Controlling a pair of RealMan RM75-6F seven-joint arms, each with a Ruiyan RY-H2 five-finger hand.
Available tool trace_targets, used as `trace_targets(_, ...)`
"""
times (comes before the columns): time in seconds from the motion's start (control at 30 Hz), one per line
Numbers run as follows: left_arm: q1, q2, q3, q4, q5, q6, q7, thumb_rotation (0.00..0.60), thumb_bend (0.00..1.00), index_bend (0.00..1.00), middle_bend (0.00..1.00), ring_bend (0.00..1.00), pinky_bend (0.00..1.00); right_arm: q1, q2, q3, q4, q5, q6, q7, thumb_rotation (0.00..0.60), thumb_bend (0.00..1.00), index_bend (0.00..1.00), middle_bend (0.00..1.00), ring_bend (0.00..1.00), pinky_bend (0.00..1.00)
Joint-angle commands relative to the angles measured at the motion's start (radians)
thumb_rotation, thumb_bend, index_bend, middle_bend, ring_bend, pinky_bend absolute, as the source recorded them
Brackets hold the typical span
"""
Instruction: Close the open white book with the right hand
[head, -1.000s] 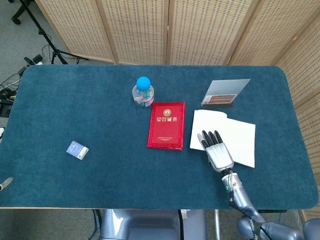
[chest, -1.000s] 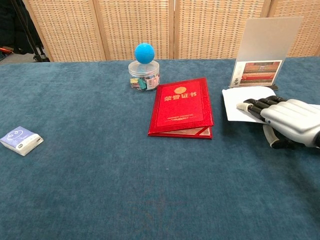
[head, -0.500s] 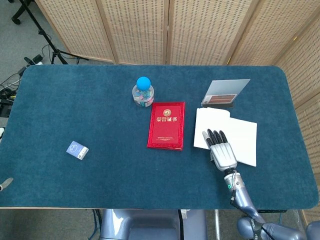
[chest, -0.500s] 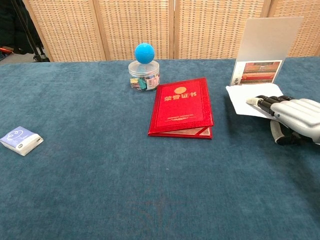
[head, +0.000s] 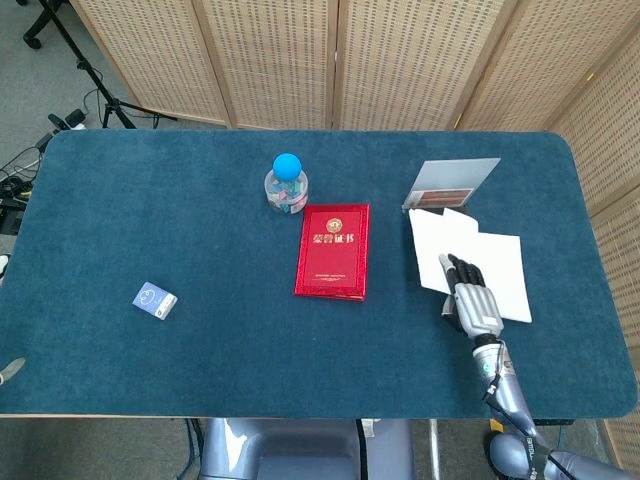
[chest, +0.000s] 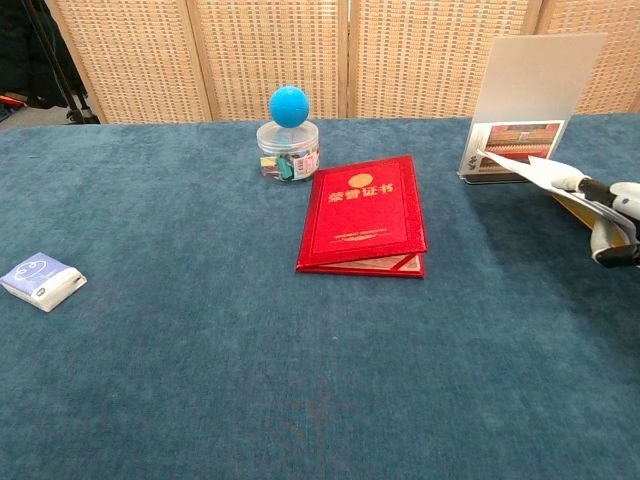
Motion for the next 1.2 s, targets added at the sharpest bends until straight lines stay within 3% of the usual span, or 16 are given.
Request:
trace_targets(0.03,0.001,-0.001,0.001,0.000,0.003,0.002,0.002,0.600,0.00,0.00,0.00,0.00,0.00,-0.015,0.048,0.045,-0.006,0.073,-0.085,0.133,0.600,0.97,0.00,0.00,0.00,0.00)
trace_targets(0.4,0.000,-0.007,0.004,-0.003,0.008,0.002,0.016,0.600,0.00,0.00,0.00,0.00,0.00,-0.032,0.081,0.135,0.056,0.186,-0.200,0.393,0.600,0.97,0.00,0.00,0.00,0.00)
trace_targets(0.47,0.000,-0.007,0.003,-0.003,0.008,0.003,0.016,0.600,0.00,0.00,0.00,0.00,0.00,-0.034,0.084,0.151,0.070,0.211,-0.212,0.424,0.600,0.83,0.00,0.00,0.00,0.00)
trace_targets(0.53,0.001,-0.008,0.003,-0.003,0.007,0.005,0.015,0.600,0.00,0.00,0.00,0.00,0.00,-0.036,0.081,0.158,0.090,0.219,-0.209,0.437,0.600,0.43,0.00,0.00,0.00,0.00)
trace_targets(0.6,0.001,-0.008,0.003,-0.002,0.007,0.005,0.015,0.600,0.00,0.00,0.00,0.00,0.00,-0.036,0.078,0.156,0.112,0.224,-0.198,0.427,0.600,0.13,0.00,0.00,0.00,0.00)
trace_targets(0.67,0.000,-0.008,0.003,-0.002,0.007,0.004,0.016,0.600,0.00,0.00,0.00,0.00,0.00,-0.033,0.068,0.151,0.142,0.239,-0.167,0.385,0.600,0.01,0.00,0.00,0.00,0.00)
trace_targets(0.93,0.001,-0.009,0.003,-0.003,0.007,0.007,0.018,0.600,0.00,0.00,0.00,0.00,0.00,-0.024,0.036,0.155,0.190,0.299,0.011,0.185,0.600,0.00,0.00,0.00,0.00,0.00)
trace_targets(1.2,0.003,-0.008,0.003,-0.003,0.012,0.012,0.017,0.600,0.00,0.00,0.00,0.00,0.00,-0.052,0.062,0.173,0.164,0.198,0.266,0.092,0.600,0.00,0.00,0.00,0.00,0.00)
